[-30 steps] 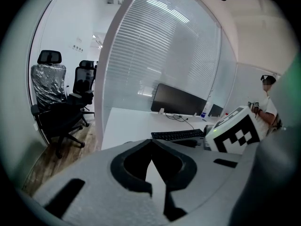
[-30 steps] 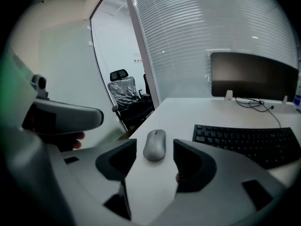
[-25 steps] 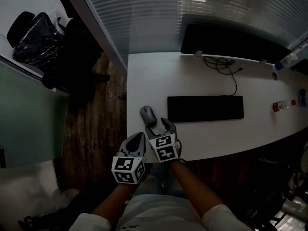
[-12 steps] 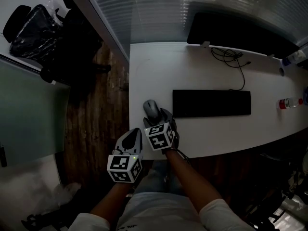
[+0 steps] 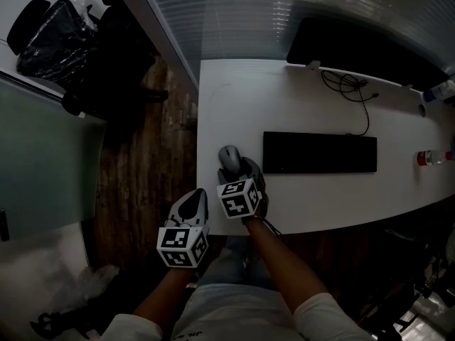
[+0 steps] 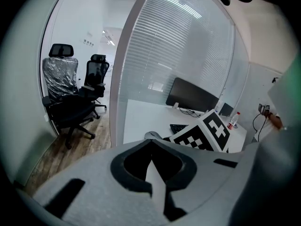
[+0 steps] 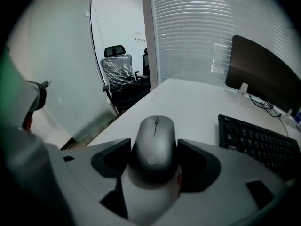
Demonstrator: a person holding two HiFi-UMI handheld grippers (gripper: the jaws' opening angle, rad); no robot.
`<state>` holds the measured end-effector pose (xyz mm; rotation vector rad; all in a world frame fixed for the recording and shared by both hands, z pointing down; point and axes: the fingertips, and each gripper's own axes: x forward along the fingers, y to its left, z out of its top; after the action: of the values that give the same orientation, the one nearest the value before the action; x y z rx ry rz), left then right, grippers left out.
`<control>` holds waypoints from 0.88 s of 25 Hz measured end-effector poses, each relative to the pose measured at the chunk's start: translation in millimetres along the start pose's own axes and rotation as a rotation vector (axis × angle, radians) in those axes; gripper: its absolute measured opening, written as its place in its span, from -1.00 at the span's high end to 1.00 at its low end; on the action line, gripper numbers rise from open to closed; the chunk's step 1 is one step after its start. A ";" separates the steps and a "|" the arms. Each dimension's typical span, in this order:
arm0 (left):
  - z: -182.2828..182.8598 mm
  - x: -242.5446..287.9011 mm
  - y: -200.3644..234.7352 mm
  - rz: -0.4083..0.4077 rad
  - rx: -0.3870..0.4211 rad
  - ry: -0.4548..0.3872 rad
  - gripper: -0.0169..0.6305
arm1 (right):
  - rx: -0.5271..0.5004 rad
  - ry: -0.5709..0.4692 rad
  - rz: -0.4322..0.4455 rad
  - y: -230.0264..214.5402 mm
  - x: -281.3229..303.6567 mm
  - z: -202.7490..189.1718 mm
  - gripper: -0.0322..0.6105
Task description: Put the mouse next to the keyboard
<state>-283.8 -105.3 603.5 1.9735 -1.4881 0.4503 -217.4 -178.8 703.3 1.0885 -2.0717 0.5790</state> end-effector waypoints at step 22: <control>3.1 -3.7 -9.5 -0.019 0.002 -0.013 0.93 | 0.043 -0.040 0.010 2.6 -38.1 8.6 -0.03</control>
<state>-276.3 -103.0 596.4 1.9937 -1.4757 0.4317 -208.0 -163.4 668.5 1.1233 -2.1090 0.6146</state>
